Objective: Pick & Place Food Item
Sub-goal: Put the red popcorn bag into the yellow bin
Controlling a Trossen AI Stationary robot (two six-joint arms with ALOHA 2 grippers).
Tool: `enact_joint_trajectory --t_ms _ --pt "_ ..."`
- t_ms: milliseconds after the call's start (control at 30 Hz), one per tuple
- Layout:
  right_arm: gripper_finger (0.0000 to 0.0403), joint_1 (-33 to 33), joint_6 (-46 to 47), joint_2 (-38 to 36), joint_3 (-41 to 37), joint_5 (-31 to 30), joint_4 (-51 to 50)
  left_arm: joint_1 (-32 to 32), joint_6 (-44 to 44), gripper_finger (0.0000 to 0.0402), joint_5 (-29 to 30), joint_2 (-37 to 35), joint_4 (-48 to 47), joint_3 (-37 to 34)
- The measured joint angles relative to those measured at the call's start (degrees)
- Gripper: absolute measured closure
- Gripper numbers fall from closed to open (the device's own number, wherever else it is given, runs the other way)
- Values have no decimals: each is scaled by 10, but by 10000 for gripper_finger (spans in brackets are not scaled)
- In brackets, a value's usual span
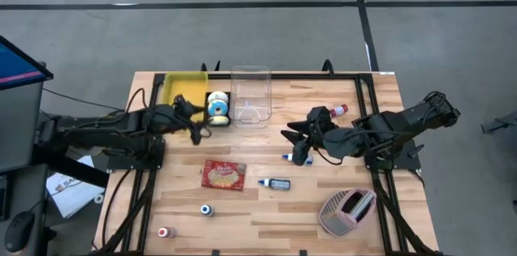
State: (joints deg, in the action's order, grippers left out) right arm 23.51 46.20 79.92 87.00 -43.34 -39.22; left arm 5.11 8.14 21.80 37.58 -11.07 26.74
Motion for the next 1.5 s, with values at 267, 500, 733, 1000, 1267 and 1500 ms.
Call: enact_joint_trajectory --t_ms 267,500,733,1000,1267,1500 --pt "250 0 34 0 0 75 -80 -114 130 215 -151 5 -14 0" --pt "250 11 34 -1 0 109 -88 -218 404 218 -198 5 -143 -1" --pt "251 29 40 -1 0 89 -88 -278 708 221 -190 12 -210 -2" --pt "251 46 40 -1 0 58 -85 -283 825 221 -193 87 -216 -28" --pt "251 54 49 -1 0 56 -84 -283 838 221 -193 138 -86 -106" --pt "251 54 57 -1 0 56 -84 -282 853 221 -171 158 40 -172"
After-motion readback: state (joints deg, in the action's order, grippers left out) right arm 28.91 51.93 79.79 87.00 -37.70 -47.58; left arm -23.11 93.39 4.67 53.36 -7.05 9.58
